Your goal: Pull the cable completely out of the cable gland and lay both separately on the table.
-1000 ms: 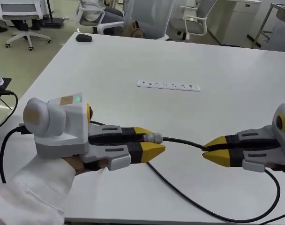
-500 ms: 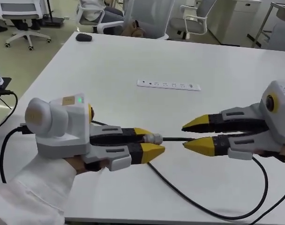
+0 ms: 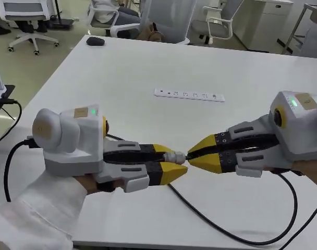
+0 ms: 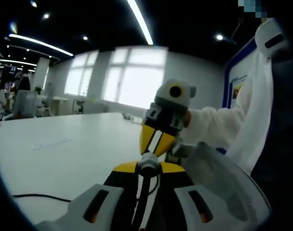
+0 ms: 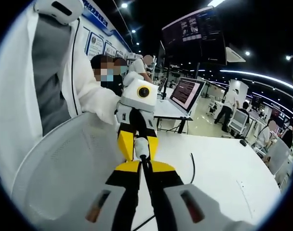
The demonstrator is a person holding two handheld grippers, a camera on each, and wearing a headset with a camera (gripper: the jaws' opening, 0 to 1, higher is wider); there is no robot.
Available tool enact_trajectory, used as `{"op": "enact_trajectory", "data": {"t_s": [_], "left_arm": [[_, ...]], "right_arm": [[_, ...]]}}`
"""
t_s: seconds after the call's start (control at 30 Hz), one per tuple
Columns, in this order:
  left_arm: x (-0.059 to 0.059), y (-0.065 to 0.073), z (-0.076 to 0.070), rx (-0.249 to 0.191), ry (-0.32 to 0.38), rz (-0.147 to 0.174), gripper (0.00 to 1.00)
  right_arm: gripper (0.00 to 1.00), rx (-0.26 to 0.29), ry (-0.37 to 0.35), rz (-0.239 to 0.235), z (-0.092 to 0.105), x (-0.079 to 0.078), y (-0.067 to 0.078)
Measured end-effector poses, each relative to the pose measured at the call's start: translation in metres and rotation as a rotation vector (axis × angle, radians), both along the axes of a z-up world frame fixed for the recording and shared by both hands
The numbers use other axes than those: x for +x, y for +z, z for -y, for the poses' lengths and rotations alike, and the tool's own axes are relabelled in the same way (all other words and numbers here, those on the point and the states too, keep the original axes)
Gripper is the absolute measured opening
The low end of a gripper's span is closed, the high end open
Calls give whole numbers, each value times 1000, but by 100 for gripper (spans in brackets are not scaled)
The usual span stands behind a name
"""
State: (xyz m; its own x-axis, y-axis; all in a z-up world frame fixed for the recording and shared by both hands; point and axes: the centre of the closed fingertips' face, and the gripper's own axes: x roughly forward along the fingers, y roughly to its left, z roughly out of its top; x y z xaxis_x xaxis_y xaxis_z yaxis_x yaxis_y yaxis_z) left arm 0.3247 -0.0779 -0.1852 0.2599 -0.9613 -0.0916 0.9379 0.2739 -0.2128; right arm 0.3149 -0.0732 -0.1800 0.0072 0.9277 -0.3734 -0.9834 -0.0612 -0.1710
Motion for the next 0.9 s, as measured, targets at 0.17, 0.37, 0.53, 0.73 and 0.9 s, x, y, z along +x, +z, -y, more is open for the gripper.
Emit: {"op": "enact_trajectory", "data": {"t_s": [0.17, 0.37, 0.53, 0.73, 0.9], "left_arm": [[2, 2, -1, -13, 8, -5, 17], [3, 1, -2, -10, 12, -6, 17], [5, 1, -4, -11, 24, -9, 17], [7, 1, -5, -11, 31, -10, 17], [8, 2, -6, -15, 36, -10, 17]], "right_arm": [[4, 14, -2, 12, -1, 1, 2], [4, 16, -7, 6, 2, 2, 1], [4, 24, -29, -3, 9, 7, -1], [4, 19, -65, -18, 22, 11, -6], [4, 17, -106, -37, 36, 16, -11]]}}
